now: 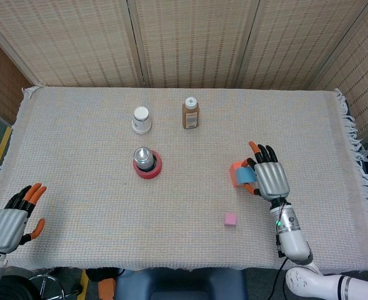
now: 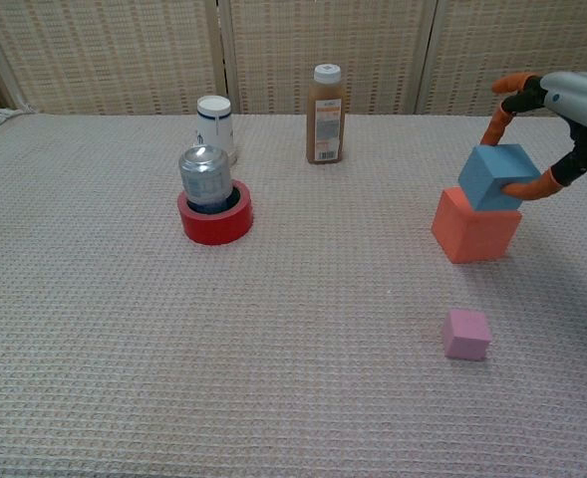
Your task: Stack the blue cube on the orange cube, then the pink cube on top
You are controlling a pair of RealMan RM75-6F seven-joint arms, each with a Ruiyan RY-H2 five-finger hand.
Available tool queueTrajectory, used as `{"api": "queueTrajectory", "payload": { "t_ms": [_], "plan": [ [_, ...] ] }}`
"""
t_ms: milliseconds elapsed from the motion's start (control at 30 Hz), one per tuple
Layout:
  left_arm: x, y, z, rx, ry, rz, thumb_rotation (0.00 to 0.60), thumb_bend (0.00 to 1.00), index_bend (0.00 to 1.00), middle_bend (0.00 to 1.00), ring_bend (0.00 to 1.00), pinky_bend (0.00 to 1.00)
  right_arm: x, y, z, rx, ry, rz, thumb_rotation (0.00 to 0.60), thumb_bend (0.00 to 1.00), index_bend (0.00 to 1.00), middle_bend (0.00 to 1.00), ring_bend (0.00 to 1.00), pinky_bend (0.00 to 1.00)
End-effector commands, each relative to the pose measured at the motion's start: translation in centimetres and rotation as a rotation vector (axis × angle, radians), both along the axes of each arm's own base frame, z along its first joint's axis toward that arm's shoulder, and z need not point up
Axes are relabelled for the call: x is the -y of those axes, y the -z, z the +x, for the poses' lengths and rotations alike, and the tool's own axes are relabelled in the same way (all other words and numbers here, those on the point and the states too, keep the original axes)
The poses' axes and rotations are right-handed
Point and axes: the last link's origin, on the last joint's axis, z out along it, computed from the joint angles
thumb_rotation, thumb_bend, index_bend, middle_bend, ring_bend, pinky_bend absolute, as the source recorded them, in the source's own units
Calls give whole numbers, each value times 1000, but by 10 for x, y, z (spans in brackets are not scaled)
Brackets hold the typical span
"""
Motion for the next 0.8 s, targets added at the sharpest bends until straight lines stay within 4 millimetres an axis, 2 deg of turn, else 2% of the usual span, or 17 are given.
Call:
{"api": "queueTrajectory", "payload": {
  "t_ms": [33,367,800],
  "plan": [
    [0,0,0,-1,-3,1,600,455,0,0,0,139,19,-1,0,-39,7,18,600,238,498,0,0,0],
    [-3,2,-1,-9,-14,3,600,456,0,0,0,139,36,4,-4,-90,-37,25,600,240,510,0,0,0],
    [-5,3,-3,-23,-31,15,600,458,0,0,0,140,37,6,-23,-107,-40,44,600,240,509,0,0,0]
  ]
}}
